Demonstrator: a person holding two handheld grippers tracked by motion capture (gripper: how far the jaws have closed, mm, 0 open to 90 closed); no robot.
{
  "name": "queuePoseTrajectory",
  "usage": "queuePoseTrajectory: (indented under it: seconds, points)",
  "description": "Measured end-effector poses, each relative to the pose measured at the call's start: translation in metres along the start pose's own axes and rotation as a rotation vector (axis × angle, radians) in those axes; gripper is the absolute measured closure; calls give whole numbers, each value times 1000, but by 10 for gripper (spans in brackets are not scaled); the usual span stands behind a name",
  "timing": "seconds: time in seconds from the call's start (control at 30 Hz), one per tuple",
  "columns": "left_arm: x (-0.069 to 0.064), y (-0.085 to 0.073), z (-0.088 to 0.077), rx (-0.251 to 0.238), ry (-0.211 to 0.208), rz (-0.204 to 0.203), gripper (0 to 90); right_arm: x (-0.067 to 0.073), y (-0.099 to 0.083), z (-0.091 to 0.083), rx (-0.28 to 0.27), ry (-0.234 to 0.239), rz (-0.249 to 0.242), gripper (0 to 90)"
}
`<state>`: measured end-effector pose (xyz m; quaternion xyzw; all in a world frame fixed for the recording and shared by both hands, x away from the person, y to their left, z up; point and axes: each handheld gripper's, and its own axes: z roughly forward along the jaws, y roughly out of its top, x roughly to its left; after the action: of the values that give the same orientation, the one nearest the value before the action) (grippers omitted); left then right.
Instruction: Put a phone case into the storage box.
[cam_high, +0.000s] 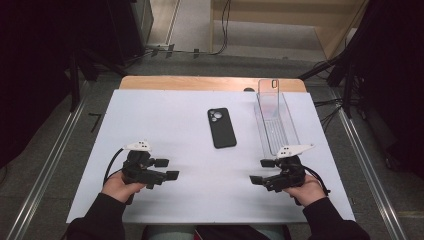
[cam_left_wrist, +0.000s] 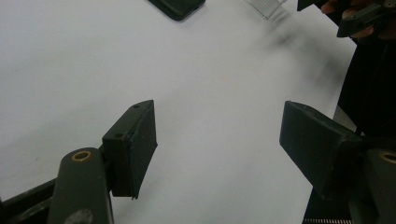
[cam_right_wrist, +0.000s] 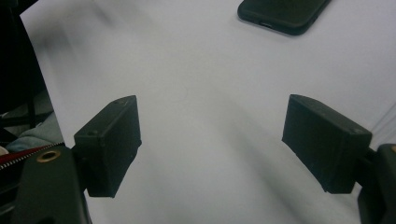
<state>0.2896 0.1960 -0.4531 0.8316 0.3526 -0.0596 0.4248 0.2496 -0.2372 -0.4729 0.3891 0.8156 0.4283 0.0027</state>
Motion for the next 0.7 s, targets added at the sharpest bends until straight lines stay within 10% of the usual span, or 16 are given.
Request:
queuePoseTrajectory:
  seconds: [0.7]
  points:
    - [-1, -14, -11, -25, 51, -37, 273, 11, 40, 13, -39, -109, 87, 169]
